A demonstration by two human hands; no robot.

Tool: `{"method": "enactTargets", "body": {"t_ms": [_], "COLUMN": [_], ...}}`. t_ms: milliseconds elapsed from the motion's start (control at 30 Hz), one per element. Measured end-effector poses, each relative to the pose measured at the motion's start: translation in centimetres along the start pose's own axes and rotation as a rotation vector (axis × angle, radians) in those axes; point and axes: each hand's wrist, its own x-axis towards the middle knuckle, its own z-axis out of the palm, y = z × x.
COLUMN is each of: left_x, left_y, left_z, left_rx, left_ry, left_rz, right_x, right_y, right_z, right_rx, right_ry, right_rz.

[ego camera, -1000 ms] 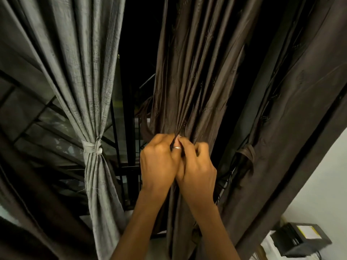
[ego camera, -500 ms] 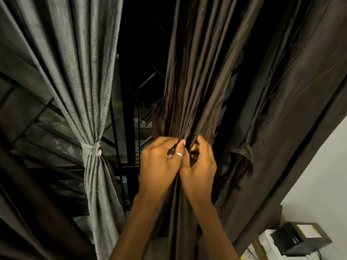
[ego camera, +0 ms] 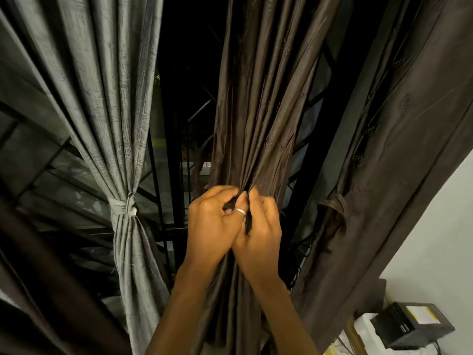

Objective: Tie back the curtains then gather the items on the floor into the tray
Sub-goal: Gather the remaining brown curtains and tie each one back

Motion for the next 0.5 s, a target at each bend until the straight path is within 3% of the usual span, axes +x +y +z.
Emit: {"method": "enactTargets", "body": {"t_ms": [367, 500], "left_x": [0.5, 0.9], "left_y": [0.4, 1.3], "left_z": [-0.7, -0.3], "left_rx": [-0.309, -0.254], "left_ry": [-0.196, -0.097], "left_rz": [-0.260, -0.269], "right_x": [0.0, 0.0], "right_y": [0.2, 0.3], "right_z": [-0.1, -0.2], "right_rx": [0.068, 0.186], "right_ry": [-0.144, -0.201], "right_rz": [-0.001, 0.026]}}
